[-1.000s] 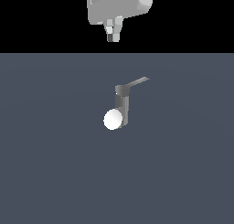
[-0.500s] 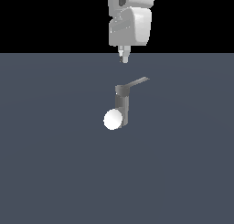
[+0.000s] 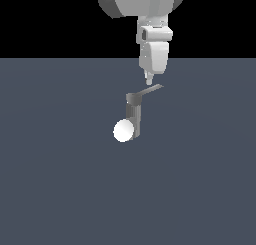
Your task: Turn on the faucet by rotating a designated handle.
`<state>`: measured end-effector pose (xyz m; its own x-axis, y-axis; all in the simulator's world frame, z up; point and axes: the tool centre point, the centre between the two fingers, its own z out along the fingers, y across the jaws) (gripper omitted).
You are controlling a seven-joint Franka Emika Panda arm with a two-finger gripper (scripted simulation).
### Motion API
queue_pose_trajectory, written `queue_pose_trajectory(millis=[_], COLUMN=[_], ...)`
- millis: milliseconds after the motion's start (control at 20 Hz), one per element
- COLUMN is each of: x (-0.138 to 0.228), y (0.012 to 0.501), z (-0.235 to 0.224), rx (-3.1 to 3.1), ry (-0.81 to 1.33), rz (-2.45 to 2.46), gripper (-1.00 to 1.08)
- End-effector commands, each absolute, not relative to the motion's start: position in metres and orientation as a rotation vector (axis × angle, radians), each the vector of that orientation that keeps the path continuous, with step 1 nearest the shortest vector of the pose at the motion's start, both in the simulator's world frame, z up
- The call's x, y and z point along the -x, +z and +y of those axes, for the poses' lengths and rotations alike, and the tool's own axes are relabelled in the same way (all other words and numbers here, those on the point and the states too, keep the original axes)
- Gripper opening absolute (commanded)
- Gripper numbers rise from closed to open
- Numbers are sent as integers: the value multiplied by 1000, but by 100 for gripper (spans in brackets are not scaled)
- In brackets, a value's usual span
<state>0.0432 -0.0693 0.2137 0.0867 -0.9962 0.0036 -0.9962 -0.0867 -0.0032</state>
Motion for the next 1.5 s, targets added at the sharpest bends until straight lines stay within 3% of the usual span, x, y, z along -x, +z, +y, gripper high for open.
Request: queue_pose_trajectory(millis=[0, 750, 1450], x=[-51, -64, -22], y=[203, 182, 182], z=[-81, -105, -105], rx=[-2252, -2122, -2122], ry=[7, 1, 0], rz=[-2189, -2315, -2316], gripper=[-100, -100, -100])
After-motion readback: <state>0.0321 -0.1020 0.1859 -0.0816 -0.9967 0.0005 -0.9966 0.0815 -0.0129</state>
